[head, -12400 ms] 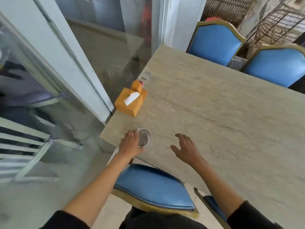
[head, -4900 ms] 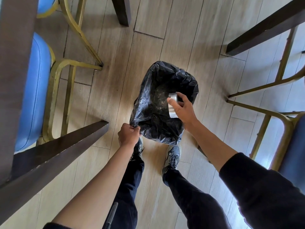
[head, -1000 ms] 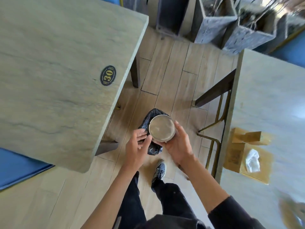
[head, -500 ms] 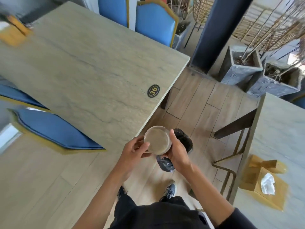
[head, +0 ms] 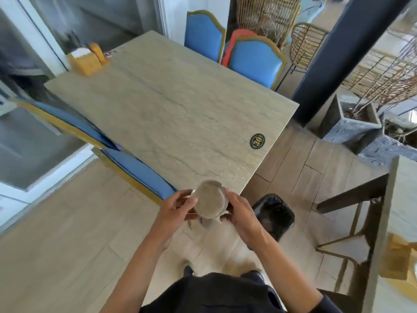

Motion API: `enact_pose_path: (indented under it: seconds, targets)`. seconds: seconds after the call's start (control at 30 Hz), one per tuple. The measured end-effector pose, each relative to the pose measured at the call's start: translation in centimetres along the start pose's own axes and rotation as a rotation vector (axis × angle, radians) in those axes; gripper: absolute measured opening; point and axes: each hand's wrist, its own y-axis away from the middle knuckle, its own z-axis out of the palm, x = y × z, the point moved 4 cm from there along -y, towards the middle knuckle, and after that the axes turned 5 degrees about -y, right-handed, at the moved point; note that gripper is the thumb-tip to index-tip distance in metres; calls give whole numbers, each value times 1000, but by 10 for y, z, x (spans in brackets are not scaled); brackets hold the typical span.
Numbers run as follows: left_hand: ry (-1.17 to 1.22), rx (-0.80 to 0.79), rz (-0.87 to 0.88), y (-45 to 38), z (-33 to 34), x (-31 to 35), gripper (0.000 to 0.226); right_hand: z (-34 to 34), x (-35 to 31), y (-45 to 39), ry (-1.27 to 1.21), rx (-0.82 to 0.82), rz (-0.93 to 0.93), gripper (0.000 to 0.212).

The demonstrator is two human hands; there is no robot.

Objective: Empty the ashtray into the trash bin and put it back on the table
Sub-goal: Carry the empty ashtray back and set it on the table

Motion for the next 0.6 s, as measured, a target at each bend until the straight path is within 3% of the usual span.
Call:
enact_pose_path:
  seconds: [0.43,0.6]
  targets:
    - [125,195,17,-18,-130,26,23,123,-23,-66,232,-72,-107,28]
    - [127,232,23,-59,-169,44,29,143,-29,-122,163,-59,-101,30]
